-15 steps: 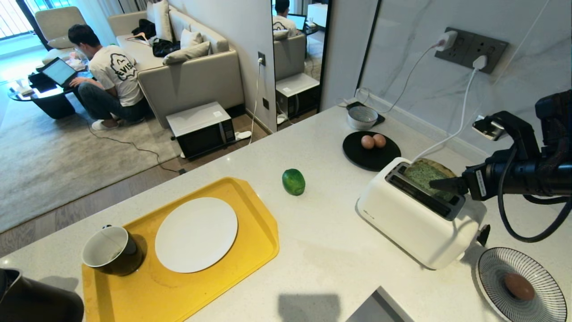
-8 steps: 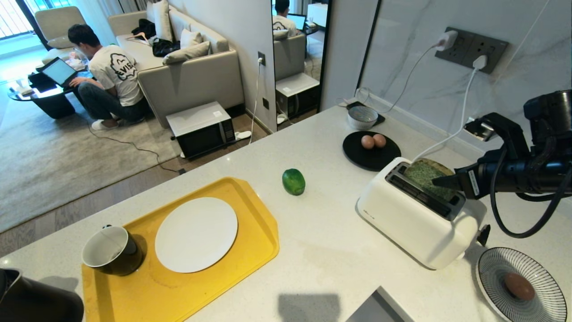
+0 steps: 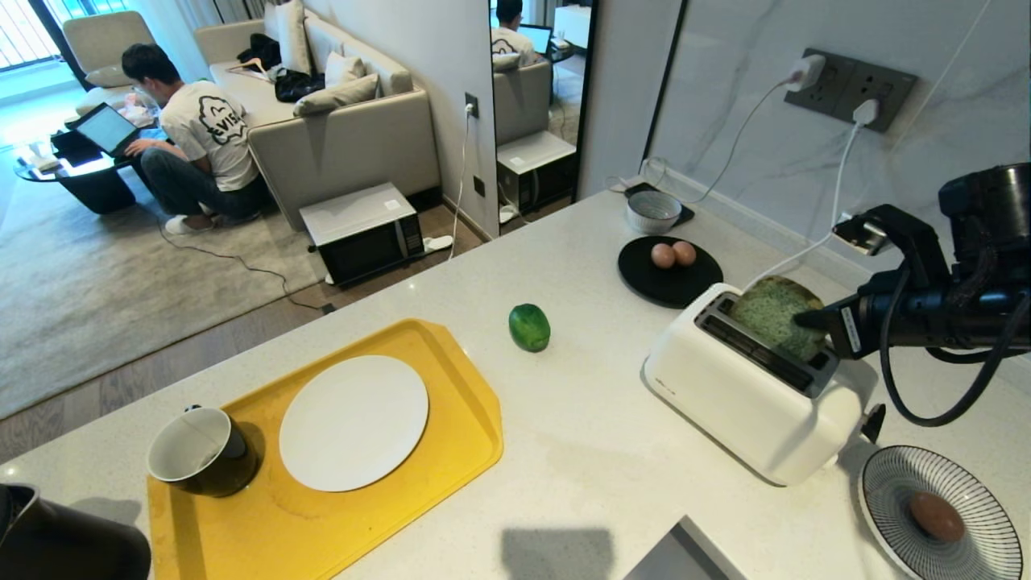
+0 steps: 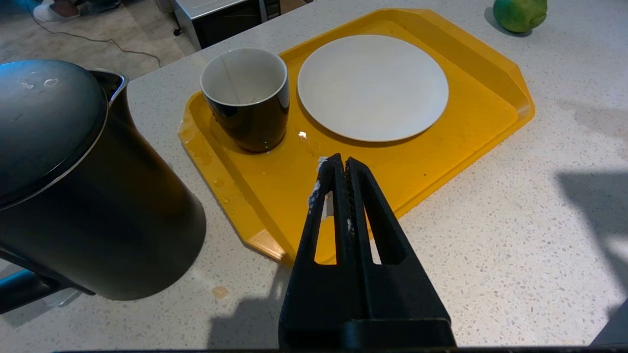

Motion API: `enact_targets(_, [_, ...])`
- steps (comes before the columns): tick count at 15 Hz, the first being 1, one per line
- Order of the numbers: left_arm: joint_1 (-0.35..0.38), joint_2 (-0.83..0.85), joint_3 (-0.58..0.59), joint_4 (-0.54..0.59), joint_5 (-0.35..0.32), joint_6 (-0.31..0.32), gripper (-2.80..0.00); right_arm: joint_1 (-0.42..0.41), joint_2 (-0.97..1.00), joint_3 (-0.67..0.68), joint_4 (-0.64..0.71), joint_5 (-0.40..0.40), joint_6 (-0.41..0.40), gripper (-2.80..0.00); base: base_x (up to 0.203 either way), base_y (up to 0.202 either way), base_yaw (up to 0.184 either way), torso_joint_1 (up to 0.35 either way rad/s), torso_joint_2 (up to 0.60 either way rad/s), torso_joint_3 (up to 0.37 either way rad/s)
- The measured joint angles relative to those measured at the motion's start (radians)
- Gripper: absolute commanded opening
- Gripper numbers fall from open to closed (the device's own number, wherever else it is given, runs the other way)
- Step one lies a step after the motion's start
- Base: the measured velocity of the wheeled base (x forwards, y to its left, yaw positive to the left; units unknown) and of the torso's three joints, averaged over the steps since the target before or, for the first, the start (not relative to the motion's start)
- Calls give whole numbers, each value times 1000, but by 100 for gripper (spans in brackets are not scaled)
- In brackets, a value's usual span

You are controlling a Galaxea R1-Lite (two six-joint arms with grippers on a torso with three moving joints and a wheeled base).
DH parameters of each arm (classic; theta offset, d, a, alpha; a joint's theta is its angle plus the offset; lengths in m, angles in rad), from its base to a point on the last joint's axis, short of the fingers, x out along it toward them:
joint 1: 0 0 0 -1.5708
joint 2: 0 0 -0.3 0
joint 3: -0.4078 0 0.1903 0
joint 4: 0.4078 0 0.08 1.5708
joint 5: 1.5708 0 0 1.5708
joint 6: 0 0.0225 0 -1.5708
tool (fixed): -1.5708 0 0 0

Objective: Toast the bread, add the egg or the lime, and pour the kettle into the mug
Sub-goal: Put the baked bread on a plate

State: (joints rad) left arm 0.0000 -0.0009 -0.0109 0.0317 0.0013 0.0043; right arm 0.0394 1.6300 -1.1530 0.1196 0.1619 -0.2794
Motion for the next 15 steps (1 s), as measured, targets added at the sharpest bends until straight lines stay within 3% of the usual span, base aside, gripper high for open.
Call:
enact_targets(8, [0,0,0,0,0,0,-280,0,-350,124,3,-2,1,-280,0,0,0,0,0,0])
enact_targets(15, [0,0,0,0,0,0,-280,-9,-550,177,3,-106,-18,-280,0,0,0,0,0,0])
